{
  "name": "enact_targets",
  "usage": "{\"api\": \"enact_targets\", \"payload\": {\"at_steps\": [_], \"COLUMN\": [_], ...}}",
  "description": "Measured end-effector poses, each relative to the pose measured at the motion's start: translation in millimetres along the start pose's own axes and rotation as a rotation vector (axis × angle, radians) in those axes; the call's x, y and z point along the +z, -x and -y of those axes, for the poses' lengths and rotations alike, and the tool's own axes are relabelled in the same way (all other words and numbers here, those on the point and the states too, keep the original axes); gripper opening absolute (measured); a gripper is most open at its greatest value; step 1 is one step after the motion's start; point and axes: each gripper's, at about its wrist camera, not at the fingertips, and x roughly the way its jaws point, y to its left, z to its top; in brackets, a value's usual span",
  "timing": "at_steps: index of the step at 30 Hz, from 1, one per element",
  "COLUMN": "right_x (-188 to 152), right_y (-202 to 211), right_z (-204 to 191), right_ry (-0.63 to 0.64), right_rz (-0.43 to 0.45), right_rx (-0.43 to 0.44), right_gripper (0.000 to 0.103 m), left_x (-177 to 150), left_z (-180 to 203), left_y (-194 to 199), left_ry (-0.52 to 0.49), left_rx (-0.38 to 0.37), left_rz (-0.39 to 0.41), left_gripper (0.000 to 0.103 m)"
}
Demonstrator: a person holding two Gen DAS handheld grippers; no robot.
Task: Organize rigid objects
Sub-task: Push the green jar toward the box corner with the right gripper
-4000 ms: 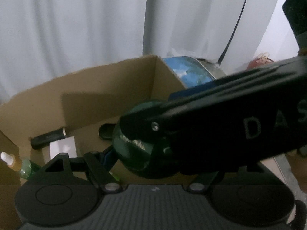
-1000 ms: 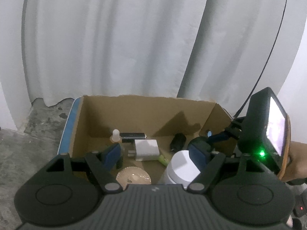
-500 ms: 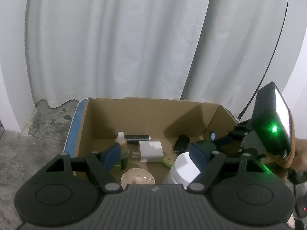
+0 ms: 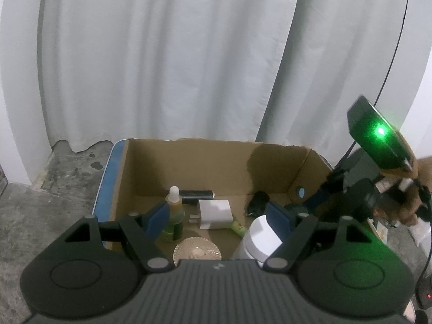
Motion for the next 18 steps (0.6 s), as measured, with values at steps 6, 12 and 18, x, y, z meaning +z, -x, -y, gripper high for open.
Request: {"api": "enact_targets", "payload": {"at_steps": [6,12,18], "right_x": [13,15,15], "right_y": [14,23,23], "right_z": [11,15,17], "right_ry": [0.007,0.006,0.014], "right_rz": [0.026,0.059,0.076], "right_rx": [-0.101,-0.193,-0.241], "right_gripper": [0.065,0.064,0.063], "left_x": [1,1,1], "left_z": [0,2,5], "left_y": [0,2,5], "left_ry": [0.005,0.005,0.007], "left_rx": [0.007,0.007,0.013], "left_rz": [-0.003,-0.005,-0.001], "left_gripper": [0.080,0.080,0.080]}}
